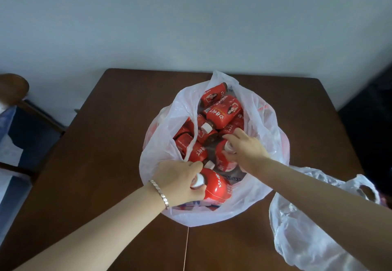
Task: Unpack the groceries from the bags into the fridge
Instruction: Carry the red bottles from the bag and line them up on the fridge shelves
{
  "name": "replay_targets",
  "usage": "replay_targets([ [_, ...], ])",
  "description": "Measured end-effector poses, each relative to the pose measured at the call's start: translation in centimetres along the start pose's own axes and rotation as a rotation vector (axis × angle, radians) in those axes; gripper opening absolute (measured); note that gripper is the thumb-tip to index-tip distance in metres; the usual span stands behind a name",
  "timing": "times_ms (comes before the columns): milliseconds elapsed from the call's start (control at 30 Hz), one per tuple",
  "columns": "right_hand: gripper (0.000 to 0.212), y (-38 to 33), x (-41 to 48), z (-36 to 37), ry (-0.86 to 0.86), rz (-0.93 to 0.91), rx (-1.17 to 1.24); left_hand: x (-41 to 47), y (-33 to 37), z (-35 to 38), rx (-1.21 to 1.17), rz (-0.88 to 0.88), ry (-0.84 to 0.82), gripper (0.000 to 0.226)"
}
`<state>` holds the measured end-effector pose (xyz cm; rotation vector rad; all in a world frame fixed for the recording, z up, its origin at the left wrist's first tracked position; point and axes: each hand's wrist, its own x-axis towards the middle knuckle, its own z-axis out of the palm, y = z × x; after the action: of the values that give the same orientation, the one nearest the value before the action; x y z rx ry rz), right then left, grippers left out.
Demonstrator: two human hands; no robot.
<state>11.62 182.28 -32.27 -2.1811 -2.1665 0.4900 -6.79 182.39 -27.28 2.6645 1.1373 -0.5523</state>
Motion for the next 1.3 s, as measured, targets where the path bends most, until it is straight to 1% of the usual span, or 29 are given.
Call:
replay_targets([
  [67,0.043,0.4,-0.8,-0.4,0.103,0.012,0.093,0.6,-0.6,1.0,-0.008,-0.007,0.038,0.048],
  [100,0.039,0.6,-1.4,-0.9,0.141,0.021,0.137,0.7,-0.6,1.4,0.002,-0.015,0.094,0.049],
  [133,0.035,0.8,-1.8,-1.4,0.159,0.02,0.176,0.6,-0.3,1.4,-0.006,-0.026,0.105,0.049],
  [233,0.029,0.4,-3.4,-4.7,0.192,0.025,0.301,1.1,0.4,0.0,0.005,-0.048,0.224,0.044],
  [333,0.029,0.2,-5.5,-8.4,0.297,0.013,0.295,0.9,1.2,-2.9,0.011,-0.083,0.342,0.043],
  [400,0.03,-0.2,-6.7,-10.7,0.384,0.023,0.27,0.3,1.9,-5.1,-0.011,-0.061,0.442,0.04],
  [533,0.03,-0.9,-9.5,-15.1,0.504,0.13,0.189,-0.4,3.4,-9.2,0.011,0.01,0.59,0.037],
  [633,0.027,-1.7,-12.7,-17.2,0.549,0.277,0.072,-0.6,4.5,-11.6,0.03,0.152,0.685,0.035],
  [733,0.022,-2.2,-16.1,-17.8,0.58,0.455,0.027,-1.4,6.6,-13.3,0.062,0.291,0.698,0.028],
  [767,0.023,-2.5,-18.0,-17.8,0.59,0.536,0.023,-1.8,7.8,-13.9,0.078,0.37,0.709,0.027],
  [900,0.028,-3.0,-25.0,-16.6,0.557,0.764,0.039,-3.5,12.7,-14.8,0.131,0.609,0.724,0.024],
  [1000,0.031,-3.4,-31.5,-14.9,0.539,0.935,0.029,-5.4,18.2,-14.7,0.151,0.824,0.681,0.023],
  [1067,0.03,-4.1,-37.6,-13.6,0.583,1.084,0.048,-7.9,23.5,-13.9,0.165,1.001,0.671,0.026],
  [1167,0.023,-5.5,-45.7,-11.7,0.618,1.275,0.074,-12.3,30.3,-12.0,0.191,1.178,0.649,0.026],
  [1233,0.022,-6.8,-52.0,-9.9,0.659,1.442,0.051,-16.3,35.6,-10.2,0.195,1.32,0.627,0.025],
  [1300,0.023,-7.9,-57.0,-8.5,0.707,1.568,0.031,-19.9,39.2,-8.7,0.221,1.42,0.626,0.025],
])
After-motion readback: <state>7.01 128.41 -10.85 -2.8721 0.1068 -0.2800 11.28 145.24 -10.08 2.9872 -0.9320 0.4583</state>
